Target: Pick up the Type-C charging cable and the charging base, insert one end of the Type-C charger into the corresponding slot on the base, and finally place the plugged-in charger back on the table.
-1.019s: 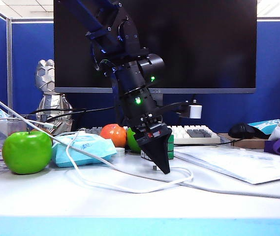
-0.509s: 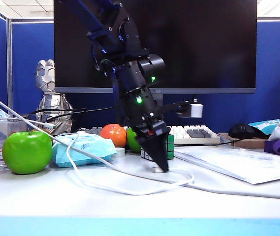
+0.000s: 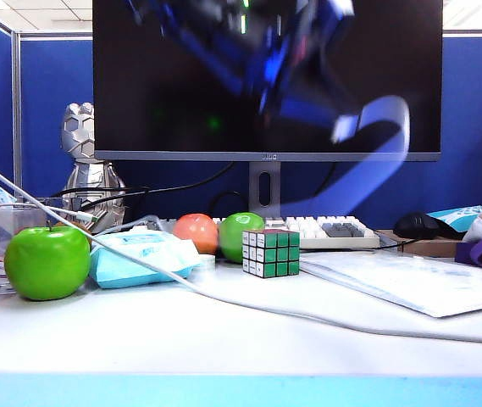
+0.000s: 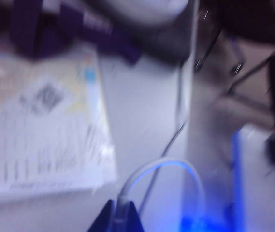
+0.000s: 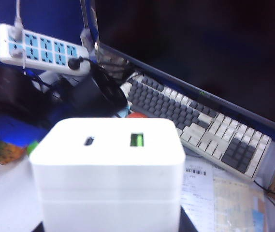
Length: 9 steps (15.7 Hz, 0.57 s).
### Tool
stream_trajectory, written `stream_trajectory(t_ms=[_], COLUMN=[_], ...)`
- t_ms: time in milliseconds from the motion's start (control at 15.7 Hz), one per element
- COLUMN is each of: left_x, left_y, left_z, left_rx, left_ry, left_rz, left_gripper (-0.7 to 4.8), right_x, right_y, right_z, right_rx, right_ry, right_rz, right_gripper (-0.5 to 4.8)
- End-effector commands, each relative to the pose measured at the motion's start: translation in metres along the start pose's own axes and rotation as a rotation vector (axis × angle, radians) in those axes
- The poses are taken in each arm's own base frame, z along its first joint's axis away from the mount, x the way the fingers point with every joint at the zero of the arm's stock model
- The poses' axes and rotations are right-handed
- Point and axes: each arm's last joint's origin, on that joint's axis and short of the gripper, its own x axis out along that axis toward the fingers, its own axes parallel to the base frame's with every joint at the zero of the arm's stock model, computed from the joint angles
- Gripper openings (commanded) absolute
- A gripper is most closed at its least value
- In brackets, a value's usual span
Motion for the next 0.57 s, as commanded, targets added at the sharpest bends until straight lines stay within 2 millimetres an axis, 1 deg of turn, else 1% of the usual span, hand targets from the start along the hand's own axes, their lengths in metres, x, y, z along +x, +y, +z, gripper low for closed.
stream_trajectory(t_ms=[64,191,255,318,382,573], left_x=[-0.030,-0.052,-0.069,-0.077,-0.090,-0.113], left_y=[-0.024,-0.042,-0.056,-0.062,-0.073,-0.092], left_z=[0.034,0.054,0.067,0.074,0.083,0.098], left_rx=[0.046,0.086,0.100,0.103,0.104,0.159], left_ry=[-0.191,-0.301,-0.383,-0.424,-0.491,-0.607], left_rz=[-0.060,-0.080,-0.084,-0.088,-0.097,-0.113], left_gripper=[-0.05,-0.05,-0.06,-0.05,-0.05,-0.05], right_x=[-0.016,-0.025,-0.032,-0.037,-0.043,-0.060], right_y=[0.000,0.000,0.000,0.001,0.001,0.002], right_z=[0.004,0.004,0.004,0.004,0.004,0.003], right_rx=[-0.004,-0.005,-0.005,-0.006,-0.007,-0.008], right_ry=[-0.066,-0.089,-0.105,-0.115,-0.132,-0.175], right_rz=[-0.005,-0.009,-0.007,-0.004,0.003,0.002], right_gripper=[-0.06,-0.06,-0.06,-0.06,-0.06,-0.05])
